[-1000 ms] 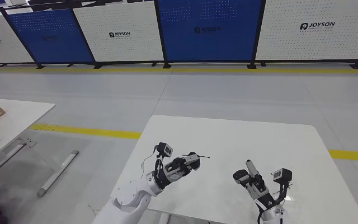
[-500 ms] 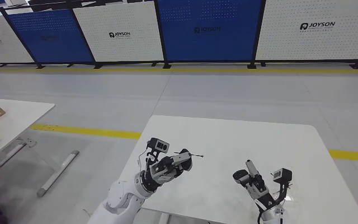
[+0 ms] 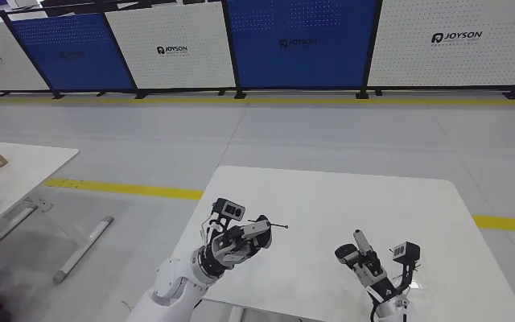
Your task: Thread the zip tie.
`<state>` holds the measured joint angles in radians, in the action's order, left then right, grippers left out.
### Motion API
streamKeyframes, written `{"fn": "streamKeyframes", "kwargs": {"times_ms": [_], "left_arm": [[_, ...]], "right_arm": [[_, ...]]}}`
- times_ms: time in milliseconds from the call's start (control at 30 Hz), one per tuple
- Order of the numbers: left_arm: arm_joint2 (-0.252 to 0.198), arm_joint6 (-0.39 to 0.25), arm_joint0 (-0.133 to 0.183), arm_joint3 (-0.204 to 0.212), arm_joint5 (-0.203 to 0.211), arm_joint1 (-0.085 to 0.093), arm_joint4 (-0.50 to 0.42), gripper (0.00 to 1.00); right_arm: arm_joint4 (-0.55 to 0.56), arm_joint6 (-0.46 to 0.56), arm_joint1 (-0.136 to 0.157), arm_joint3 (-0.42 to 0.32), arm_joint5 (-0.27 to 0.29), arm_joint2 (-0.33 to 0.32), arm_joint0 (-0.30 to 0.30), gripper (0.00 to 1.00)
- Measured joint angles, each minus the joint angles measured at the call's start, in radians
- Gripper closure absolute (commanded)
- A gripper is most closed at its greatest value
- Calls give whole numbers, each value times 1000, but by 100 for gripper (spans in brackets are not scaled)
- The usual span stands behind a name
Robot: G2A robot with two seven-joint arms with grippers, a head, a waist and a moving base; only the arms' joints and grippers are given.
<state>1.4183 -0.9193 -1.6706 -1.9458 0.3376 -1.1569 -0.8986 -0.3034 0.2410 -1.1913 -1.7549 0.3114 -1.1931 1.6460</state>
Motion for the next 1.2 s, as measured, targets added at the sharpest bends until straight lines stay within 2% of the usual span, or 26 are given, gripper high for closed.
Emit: {"fn": "streamKeyframes", "kwargs": {"times_ms": [167,300,600,700,1200], "left_arm": [[-1,2,1,0,-2,0,2,100],[-14,59,14,16,-42,1,81,100],[-43,171,43,119,-152,8,283,100],[-55,221,48,123,-144,7,345,100],[-56,220,47,122,-143,7,342,100]], "right_arm": [[0,0,0,0,0,0,0,0],[0,0,0,0,0,0,0,0],[0,0,0,0,0,0,0,0],[0,0,0,0,0,0,0,0],[0,0,0,0,0,0,0,0]]}}
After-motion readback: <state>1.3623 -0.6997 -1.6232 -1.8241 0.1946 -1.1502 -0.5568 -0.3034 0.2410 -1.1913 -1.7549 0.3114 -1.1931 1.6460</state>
